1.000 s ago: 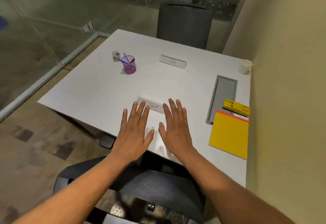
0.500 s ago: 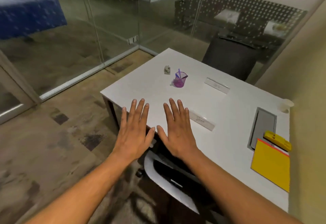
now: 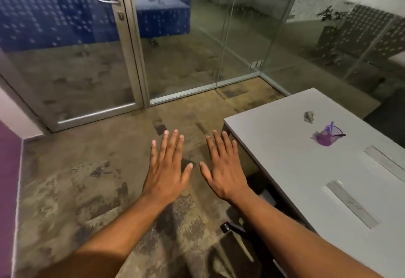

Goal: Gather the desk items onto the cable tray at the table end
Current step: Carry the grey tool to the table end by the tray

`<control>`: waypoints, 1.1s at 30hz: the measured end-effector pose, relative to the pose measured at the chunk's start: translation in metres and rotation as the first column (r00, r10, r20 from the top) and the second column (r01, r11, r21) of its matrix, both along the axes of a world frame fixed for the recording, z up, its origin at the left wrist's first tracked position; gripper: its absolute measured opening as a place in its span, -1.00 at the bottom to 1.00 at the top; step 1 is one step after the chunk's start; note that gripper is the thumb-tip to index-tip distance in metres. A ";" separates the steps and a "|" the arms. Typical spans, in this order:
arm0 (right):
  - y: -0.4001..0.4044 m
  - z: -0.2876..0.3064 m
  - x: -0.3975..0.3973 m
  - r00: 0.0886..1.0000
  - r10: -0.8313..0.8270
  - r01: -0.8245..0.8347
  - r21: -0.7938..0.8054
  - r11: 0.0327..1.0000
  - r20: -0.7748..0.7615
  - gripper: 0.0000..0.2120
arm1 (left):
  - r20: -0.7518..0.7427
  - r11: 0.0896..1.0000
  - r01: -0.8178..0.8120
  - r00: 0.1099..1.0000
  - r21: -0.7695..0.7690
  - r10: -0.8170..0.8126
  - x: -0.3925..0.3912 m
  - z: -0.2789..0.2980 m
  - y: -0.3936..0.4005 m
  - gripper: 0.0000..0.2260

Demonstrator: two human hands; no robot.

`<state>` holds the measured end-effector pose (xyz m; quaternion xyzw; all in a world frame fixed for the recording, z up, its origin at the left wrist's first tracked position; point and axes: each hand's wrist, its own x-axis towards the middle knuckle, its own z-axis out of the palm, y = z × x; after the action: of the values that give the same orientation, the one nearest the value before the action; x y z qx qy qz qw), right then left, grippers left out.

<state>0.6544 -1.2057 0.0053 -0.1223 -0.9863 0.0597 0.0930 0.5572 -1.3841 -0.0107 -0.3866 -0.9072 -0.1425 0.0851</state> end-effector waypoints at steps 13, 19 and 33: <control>0.009 -0.048 -0.188 0.995 0.091 -0.088 -0.045 0.995 0.053 -0.28 | 0.000 0.984 -0.125 0.992 -0.127 0.126 -0.154 -0.035 -0.005 -0.28; 0.066 -0.057 -0.286 0.995 0.070 -0.065 -0.076 0.995 0.069 -0.29 | -0.023 0.978 -0.119 0.993 -0.172 0.117 -0.250 -0.038 0.043 -0.27; 0.194 -0.059 -0.454 0.994 -0.039 0.047 -0.072 0.996 0.098 -0.27 | 0.017 0.990 -0.035 0.999 -0.136 0.037 -0.446 -0.050 0.181 -0.28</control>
<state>0.2001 -1.0117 -0.0539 -0.1496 -0.9839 0.0880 0.0419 0.1107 -1.2029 -0.0610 -0.3736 -0.9224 -0.0825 0.0525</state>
